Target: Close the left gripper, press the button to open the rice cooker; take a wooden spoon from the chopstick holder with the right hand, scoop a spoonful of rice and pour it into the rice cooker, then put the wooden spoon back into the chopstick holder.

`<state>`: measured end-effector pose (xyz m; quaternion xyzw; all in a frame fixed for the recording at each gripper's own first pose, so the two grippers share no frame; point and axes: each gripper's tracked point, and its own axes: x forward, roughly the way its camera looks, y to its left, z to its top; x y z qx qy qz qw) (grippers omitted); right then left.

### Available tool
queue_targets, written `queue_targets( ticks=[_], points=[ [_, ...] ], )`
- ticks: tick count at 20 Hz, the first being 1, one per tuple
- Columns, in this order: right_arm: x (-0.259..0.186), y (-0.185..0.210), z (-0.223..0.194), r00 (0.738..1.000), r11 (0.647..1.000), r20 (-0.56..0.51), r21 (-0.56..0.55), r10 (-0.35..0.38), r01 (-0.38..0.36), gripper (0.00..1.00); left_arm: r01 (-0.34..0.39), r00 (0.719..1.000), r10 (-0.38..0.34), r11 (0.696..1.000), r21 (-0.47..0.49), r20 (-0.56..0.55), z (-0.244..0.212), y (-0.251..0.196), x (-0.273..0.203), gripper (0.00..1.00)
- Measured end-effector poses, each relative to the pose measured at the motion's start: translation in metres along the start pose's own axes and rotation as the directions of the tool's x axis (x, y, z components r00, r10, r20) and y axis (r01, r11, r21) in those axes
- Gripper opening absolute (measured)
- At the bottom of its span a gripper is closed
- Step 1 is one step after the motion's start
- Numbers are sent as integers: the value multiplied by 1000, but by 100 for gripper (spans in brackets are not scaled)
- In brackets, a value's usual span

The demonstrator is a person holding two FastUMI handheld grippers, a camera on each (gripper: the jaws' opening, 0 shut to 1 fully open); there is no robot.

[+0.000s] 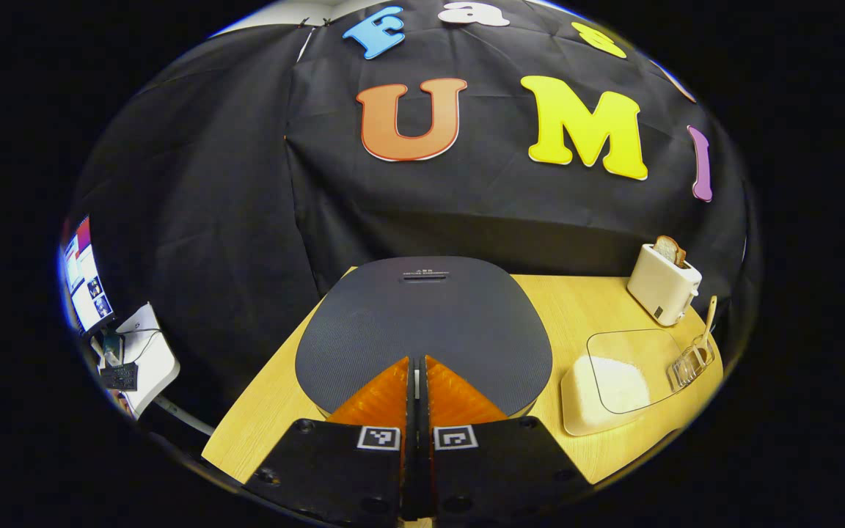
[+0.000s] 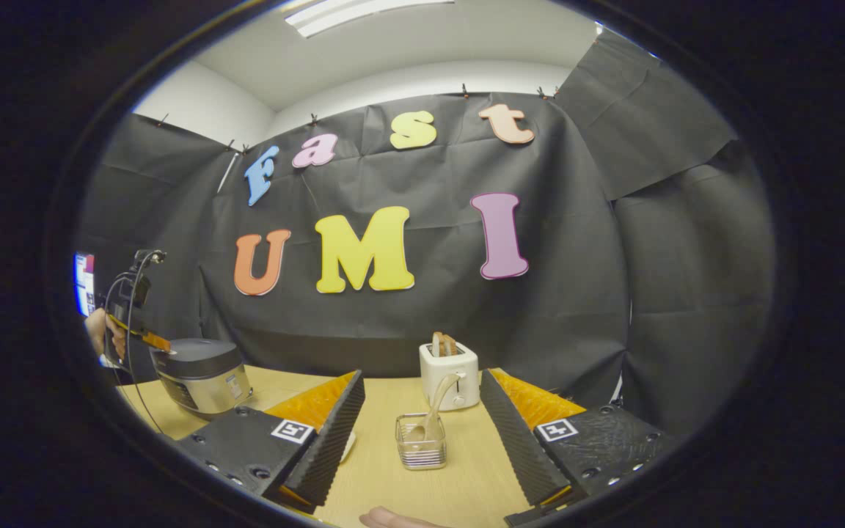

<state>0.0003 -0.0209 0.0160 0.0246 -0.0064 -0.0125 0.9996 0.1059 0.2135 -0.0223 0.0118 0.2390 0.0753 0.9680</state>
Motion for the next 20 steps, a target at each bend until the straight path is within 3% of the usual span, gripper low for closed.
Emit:
queue_targets(
  ticks=[7,10,13,19,20],
  points=[
    [-4,1,4,1000,1000,5,10,7,-7,94,63,998,-63,995,-75,3,-1,-6,-4,3],
    [-2,-3,2,1000,1000,2,9,-6,6,94,39,998,-37,998,-45,54,8,-3,-16,3],
    [1,-5,-2,1000,1000,-12,9,-12,12,95,-36,968,30,999,18,250,52,4,-55,3],
    [6,-13,-10,999,999,-37,2,-39,39,92,41,957,-53,998,49,284,35,-39,-100,3],
    [8,-15,-11,998,999,-42,1,-45,45,95,49,955,-63,997,56,289,29,-46,-105,3]
  ],
)
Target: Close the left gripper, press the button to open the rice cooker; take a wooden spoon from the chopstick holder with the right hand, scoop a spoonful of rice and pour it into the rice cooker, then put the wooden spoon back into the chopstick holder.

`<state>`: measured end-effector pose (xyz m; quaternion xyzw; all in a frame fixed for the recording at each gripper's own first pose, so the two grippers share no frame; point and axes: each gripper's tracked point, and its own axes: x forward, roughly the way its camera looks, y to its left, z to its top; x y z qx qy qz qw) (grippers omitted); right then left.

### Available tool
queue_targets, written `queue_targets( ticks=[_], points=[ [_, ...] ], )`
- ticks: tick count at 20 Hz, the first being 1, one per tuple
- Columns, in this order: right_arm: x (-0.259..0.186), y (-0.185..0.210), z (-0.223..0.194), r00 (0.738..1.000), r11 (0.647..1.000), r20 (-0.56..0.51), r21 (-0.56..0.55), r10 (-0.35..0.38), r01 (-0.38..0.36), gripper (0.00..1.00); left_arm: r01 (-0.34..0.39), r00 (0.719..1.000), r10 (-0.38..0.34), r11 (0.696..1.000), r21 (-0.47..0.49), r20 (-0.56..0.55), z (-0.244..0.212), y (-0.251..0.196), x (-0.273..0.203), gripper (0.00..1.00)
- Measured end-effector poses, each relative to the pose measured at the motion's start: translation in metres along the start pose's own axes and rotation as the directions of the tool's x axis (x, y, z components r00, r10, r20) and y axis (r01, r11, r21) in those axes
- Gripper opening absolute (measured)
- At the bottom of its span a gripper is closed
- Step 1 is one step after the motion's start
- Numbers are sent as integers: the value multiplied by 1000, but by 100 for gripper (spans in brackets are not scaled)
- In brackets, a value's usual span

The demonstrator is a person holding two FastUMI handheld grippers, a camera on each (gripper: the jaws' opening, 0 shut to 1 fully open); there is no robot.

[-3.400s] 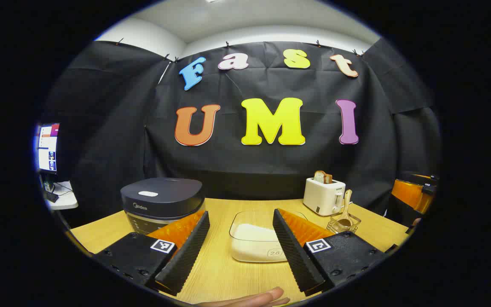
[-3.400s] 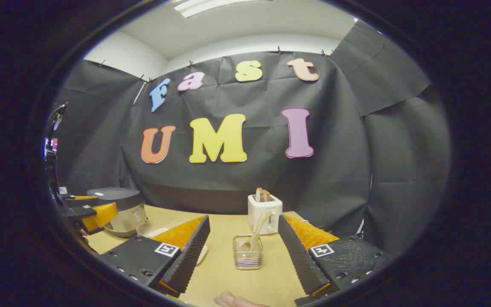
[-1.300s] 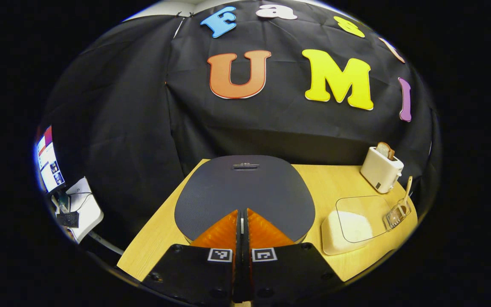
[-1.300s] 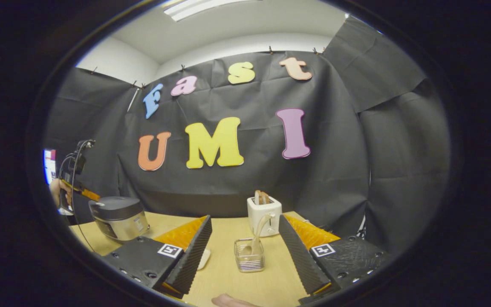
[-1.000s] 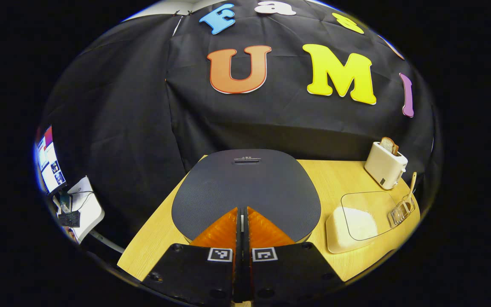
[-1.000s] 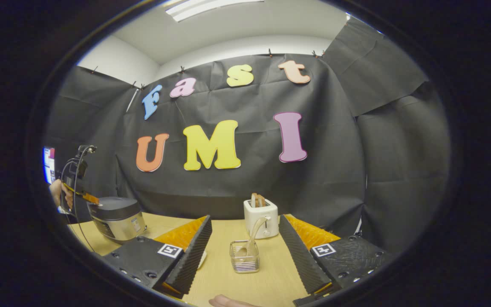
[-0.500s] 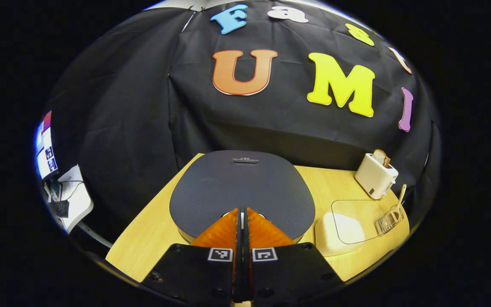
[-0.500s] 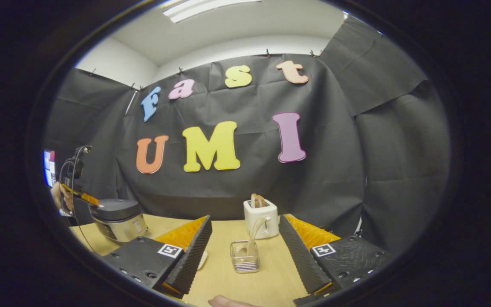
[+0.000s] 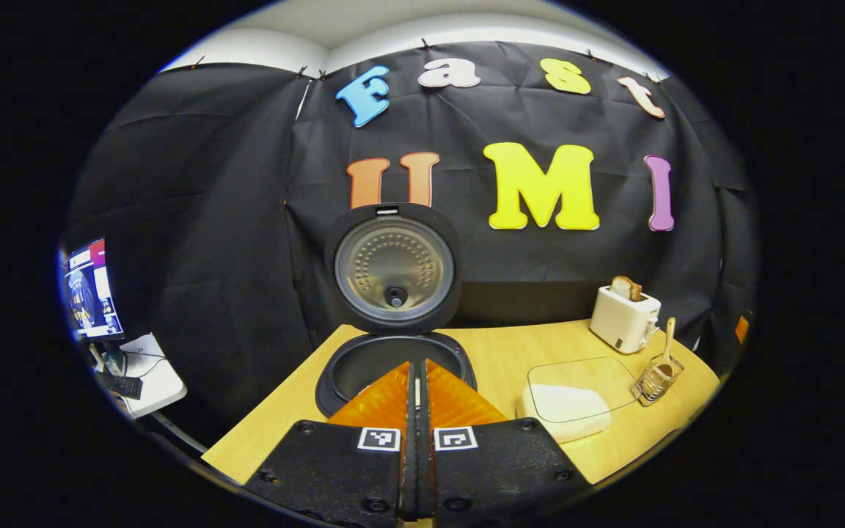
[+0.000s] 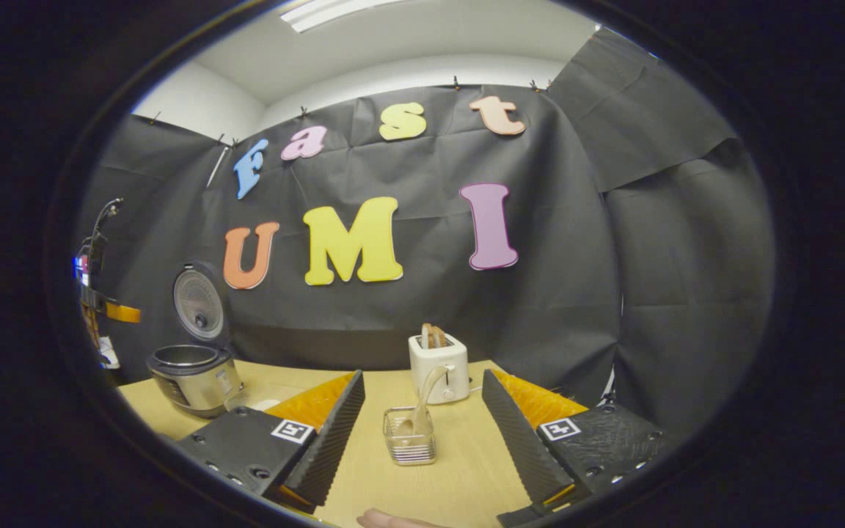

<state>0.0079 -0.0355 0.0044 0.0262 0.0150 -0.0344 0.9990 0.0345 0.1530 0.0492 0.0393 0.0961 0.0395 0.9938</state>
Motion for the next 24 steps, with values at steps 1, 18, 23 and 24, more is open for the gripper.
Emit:
queue_targets(
  ticks=[1,18,23,24],
  points=[
    [1,-2,-2,1000,1000,-4,-1,-6,6,93,6,1000,-7,1000,15,13,-5,-6,-6,3],
    [164,-2,-62,981,998,-194,-46,26,-36,93,100,984,-107,993,58,145,-42,-67,-58,99],
    [226,-4,-106,945,1000,-326,-16,-18,13,93,62,980,-67,998,30,190,-34,-45,-60,99],
    [239,-4,-116,932,999,-362,19,-18,27,93,46,980,-50,999,26,191,-33,-36,-60,99]
  ],
)
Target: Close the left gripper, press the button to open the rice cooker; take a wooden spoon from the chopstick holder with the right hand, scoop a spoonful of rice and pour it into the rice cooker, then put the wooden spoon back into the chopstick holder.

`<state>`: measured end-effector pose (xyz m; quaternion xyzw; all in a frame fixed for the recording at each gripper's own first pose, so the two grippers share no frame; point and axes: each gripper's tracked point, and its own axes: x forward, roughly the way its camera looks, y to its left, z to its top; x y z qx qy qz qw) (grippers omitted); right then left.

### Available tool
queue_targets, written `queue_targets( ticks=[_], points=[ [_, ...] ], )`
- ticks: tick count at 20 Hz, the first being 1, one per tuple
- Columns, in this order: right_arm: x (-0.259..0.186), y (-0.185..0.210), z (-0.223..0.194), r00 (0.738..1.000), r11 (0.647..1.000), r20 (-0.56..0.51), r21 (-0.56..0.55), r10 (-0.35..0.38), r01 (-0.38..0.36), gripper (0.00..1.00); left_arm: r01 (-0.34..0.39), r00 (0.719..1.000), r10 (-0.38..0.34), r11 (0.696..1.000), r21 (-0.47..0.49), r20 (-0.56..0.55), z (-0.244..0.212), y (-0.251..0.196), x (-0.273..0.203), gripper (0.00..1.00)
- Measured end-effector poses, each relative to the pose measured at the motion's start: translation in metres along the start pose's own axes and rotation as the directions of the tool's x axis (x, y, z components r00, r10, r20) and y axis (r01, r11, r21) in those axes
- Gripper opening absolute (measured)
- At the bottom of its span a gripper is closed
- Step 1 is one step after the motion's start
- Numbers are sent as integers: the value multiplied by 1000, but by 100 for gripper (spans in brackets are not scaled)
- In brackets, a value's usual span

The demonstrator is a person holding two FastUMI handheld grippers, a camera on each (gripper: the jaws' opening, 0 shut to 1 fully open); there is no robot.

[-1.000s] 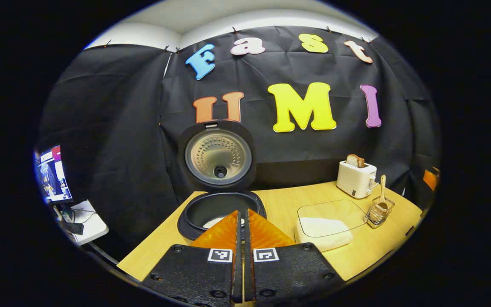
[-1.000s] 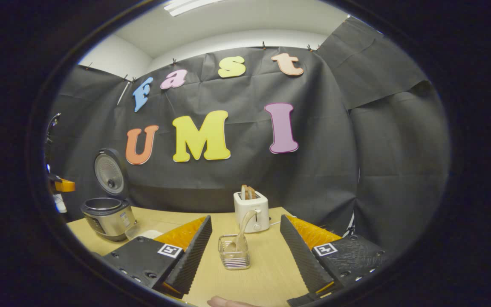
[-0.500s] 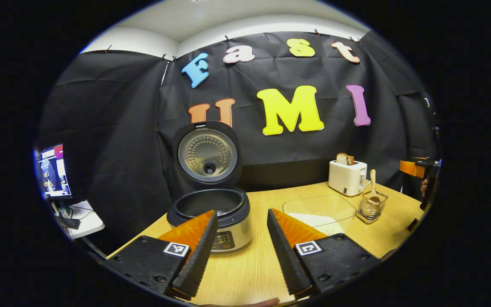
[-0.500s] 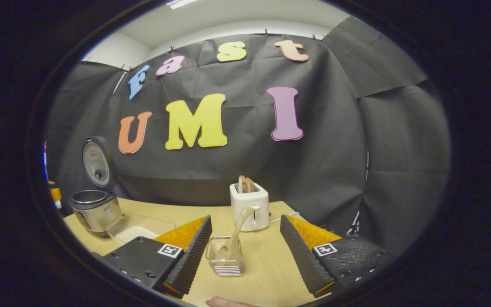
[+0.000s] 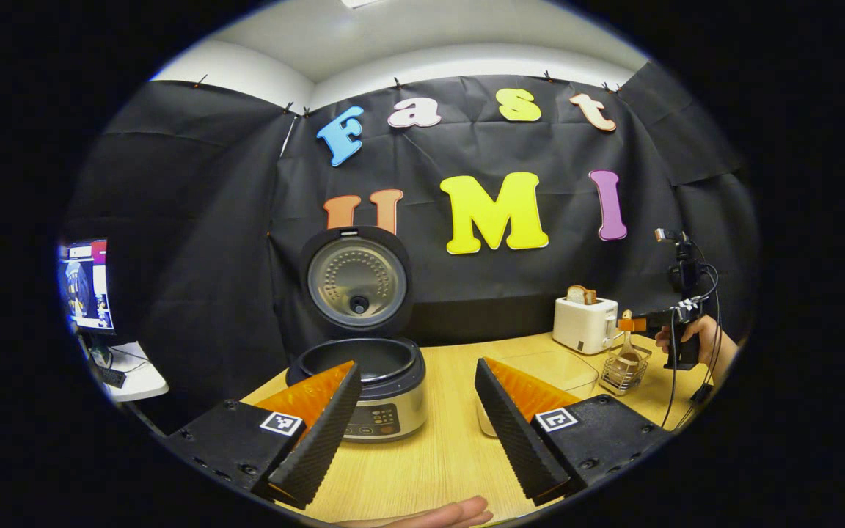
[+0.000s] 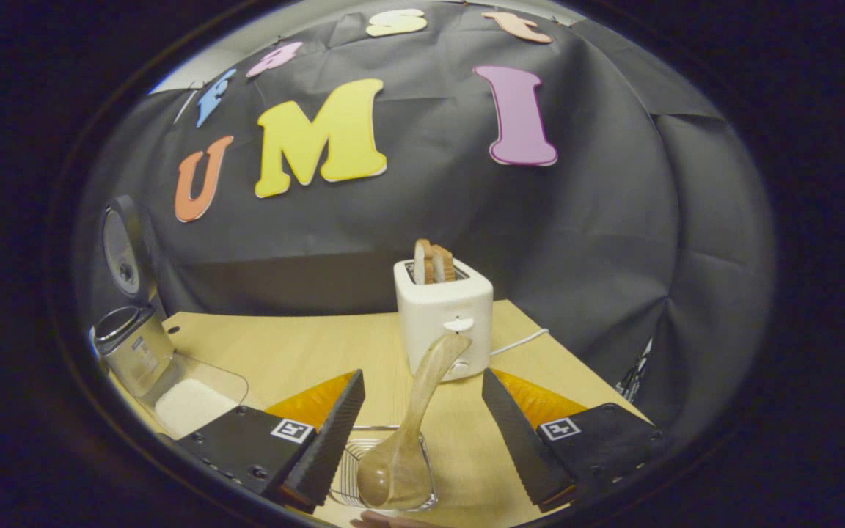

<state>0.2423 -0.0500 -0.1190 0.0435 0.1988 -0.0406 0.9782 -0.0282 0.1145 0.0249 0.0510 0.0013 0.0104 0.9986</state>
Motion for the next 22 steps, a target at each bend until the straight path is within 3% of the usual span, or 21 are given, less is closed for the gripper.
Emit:
queue_targets(
  ticks=[5,6,8,9,10,14,15,16,17,19,22],
  points=[
    [43,6,-18,987,990,-147,133,60,-40,95,-30,999,29,998,-62,-18,-3,19,3,99],
    [45,3,-22,981,984,-175,172,80,-49,82,-32,999,31,998,-63,-17,-3,21,4,99],
    [47,-7,-22,981,980,-185,196,65,-28,82,-34,999,33,998,-61,-14,-2,24,3,99],
    [50,-11,-23,980,980,-189,196,57,-20,75,-30,999,29,997,-66,-15,-3,23,3,99],
    [50,-10,-25,979,978,-192,205,70,-30,84,-25,1000,24,997,-68,-18,-3,21,4,99],
    [56,-5,-36,967,983,-243,181,72,-27,52,-37,999,36,999,-33,-34,-8,22,6,99],
    [59,-6,-37,967,985,-245,173,67,-25,51,-34,999,33,999,-30,-34,-8,22,6,99],
    [57,-1,-36,966,985,-248,171,76,-33,39,-31,999,30,999,-32,-34,-9,22,6,99],
    [58,2,-35,967,986,-241,157,85,-48,37,-27,999,26,999,-33,-35,-9,22,6,99],
    [55,5,-35,965,990,-248,132,83,-52,15,-23,999,22,999,-29,-40,-11,21,7,99],
    [47,8,-31,966,990,-244,131,86,-55,17,-24,999,23,999,-26,-26,-8,25,5,99]
  ],
)
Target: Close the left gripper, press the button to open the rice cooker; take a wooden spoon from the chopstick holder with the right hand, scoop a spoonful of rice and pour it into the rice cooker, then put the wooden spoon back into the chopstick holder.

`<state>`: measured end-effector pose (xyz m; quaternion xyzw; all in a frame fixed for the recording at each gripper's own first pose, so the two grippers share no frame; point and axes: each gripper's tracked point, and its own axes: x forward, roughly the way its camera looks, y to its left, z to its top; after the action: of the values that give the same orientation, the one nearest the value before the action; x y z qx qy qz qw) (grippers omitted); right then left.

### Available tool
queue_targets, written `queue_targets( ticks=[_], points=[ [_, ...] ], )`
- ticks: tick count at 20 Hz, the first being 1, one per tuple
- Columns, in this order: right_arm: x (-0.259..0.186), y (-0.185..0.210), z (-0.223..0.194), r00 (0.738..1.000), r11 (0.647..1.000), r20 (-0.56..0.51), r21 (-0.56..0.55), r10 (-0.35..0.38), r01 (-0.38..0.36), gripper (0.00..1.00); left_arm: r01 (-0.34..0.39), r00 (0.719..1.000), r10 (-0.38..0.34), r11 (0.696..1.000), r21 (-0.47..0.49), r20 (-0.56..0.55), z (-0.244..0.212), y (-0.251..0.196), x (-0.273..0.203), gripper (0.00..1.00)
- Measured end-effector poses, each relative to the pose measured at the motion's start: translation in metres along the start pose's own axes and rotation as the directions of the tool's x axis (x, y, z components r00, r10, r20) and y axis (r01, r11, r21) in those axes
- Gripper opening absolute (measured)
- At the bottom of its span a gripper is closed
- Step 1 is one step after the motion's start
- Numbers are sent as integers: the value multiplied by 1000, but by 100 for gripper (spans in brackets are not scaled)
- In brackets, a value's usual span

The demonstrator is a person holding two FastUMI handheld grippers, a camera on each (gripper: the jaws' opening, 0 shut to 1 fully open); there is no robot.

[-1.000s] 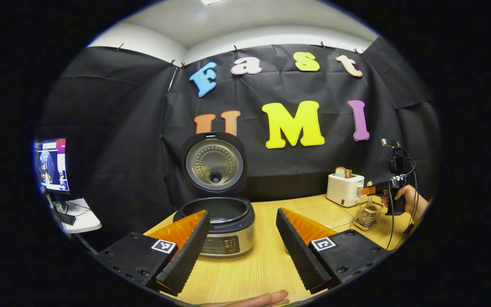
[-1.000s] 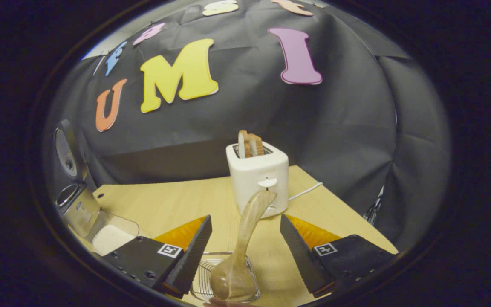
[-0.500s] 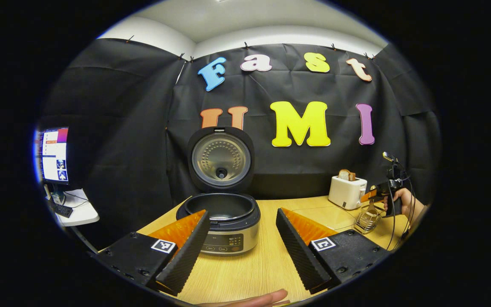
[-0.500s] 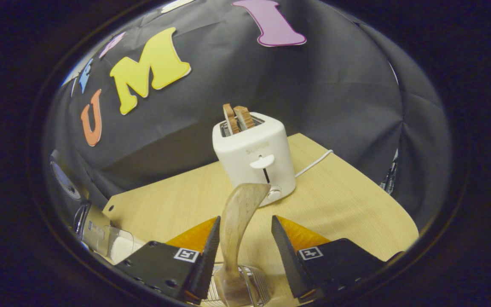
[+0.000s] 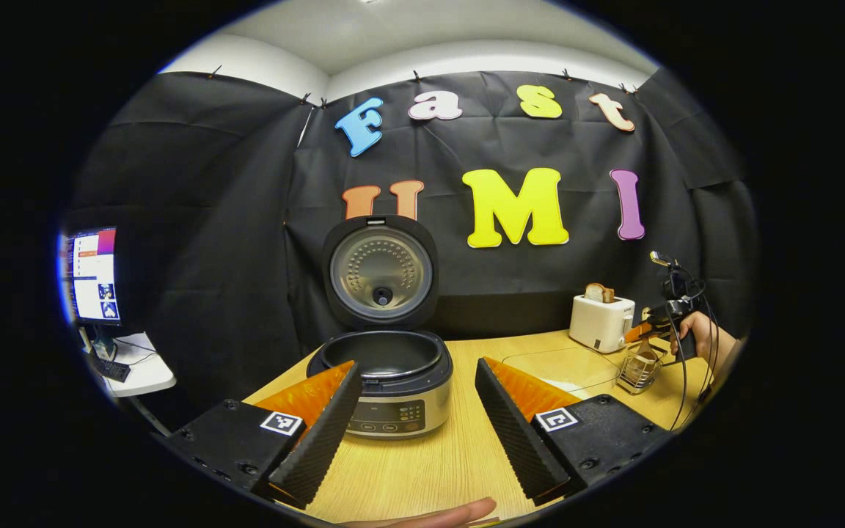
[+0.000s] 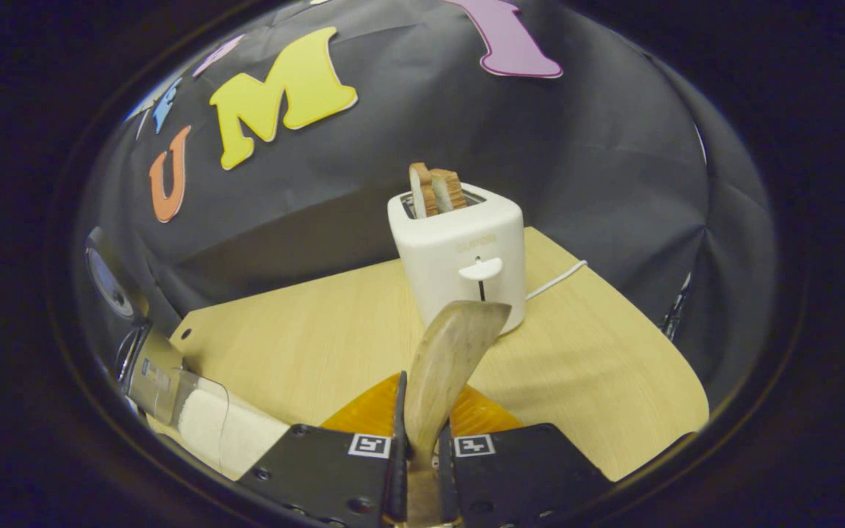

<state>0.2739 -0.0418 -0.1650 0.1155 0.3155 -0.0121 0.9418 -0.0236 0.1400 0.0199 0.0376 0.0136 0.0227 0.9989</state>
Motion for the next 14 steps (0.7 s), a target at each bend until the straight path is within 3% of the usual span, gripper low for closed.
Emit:
queue_targets(
  ticks=[1,9,14],
  points=[
    [-4,-1,1,1000,1000,0,1,-2,2,12,-1,1000,1,1000,-2,4,1,1,0,99],
    [-55,3,1,999,999,38,-39,31,-30,12,4,1000,-4,1000,-8,-6,0,2,-3,99],
    [-87,13,30,988,995,156,-100,18,-2,12,-2,1000,2,1000,-9,-3,3,6,-6,99]
  ],
)
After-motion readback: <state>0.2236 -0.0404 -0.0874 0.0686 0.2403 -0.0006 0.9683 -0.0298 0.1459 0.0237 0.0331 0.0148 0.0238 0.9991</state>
